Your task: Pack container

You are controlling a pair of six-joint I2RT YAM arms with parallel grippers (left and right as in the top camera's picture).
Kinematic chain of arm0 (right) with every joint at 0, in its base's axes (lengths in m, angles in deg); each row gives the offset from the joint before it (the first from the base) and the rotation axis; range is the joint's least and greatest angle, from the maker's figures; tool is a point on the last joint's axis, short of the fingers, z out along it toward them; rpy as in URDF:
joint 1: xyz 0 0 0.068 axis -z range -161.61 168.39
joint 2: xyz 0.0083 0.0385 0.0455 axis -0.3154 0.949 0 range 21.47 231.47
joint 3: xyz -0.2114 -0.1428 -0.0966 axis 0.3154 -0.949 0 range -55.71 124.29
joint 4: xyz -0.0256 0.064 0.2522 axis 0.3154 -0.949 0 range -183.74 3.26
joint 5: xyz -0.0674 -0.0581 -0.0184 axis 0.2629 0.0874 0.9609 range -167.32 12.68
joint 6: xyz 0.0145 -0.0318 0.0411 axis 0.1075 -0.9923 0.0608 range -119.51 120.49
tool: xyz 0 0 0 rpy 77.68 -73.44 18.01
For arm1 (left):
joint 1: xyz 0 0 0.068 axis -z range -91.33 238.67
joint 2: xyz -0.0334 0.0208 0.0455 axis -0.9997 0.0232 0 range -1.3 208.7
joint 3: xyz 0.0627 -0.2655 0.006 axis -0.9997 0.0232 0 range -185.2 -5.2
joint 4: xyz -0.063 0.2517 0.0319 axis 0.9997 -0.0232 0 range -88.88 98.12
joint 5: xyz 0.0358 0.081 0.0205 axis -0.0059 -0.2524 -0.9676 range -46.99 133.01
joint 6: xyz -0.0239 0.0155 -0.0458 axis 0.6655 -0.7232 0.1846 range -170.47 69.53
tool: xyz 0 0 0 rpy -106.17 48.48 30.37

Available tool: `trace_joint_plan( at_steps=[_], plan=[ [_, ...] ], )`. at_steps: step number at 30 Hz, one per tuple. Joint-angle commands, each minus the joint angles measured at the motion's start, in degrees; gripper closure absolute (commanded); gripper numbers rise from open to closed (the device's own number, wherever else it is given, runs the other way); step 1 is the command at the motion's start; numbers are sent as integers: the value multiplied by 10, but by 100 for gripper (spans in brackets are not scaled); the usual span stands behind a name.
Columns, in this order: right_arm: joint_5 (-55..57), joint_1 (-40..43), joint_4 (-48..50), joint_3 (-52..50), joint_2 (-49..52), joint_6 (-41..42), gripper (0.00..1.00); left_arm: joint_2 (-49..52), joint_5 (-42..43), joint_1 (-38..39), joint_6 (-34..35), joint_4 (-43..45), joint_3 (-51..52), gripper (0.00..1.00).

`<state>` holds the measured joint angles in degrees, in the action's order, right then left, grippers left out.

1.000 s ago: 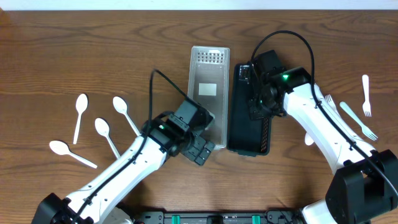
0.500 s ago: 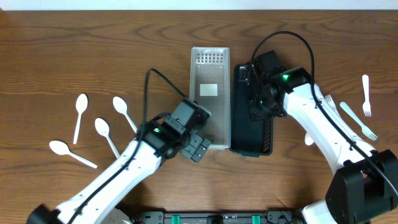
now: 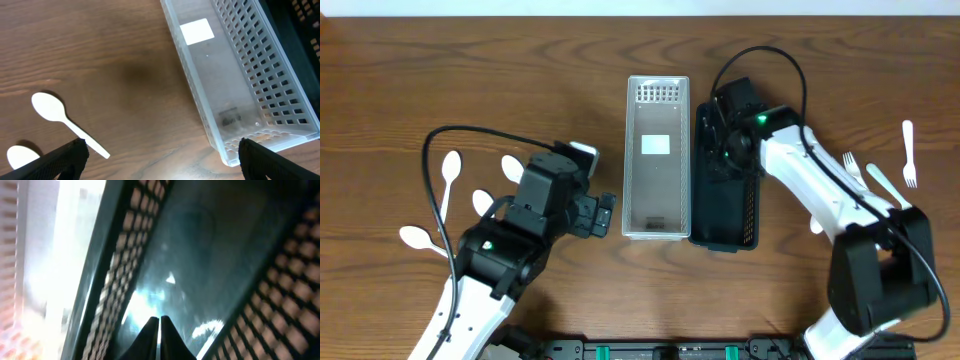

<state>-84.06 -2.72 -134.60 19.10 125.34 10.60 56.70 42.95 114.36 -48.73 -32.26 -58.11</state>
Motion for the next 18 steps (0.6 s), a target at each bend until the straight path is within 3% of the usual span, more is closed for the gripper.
trace_joint_plan(
  at_steps=[1, 7, 18],
  plan=[
    [-29, 5, 26, -3, 31, 5, 93, -6, -6, -4, 10, -5, -14, 2],
    [-62, 5, 72, -3, 79, 5, 92, -5, -6, -4, 9, -7, -14, 2],
    [-62, 5, 111, 14, 81, 5, 91, -5, -7, -4, 9, -7, -14, 2]
  ],
)
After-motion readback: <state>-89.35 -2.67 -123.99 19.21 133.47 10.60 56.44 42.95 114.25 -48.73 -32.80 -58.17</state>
